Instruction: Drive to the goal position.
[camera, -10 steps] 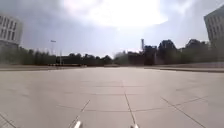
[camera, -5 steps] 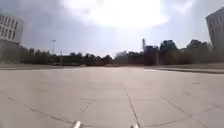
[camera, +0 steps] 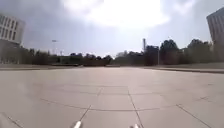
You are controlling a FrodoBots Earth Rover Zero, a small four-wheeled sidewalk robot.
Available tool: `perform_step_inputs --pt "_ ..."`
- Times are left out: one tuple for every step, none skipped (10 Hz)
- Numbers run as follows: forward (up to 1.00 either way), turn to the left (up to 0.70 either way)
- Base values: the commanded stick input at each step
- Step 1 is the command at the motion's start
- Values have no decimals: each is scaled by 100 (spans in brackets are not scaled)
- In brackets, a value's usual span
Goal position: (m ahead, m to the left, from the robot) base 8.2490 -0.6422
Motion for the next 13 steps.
perform_step_inputs --pt "70 -1" --pt "70 -1" --pt "70 -1" --pt "70 -1" --pt "70 -1" --pt "70 -1" --pt "70 -1" --pt "70 -1" --pt "70 -1" --pt "70 -1" --pt "70 -1" --pt "70 -1" --pt "70 -1"
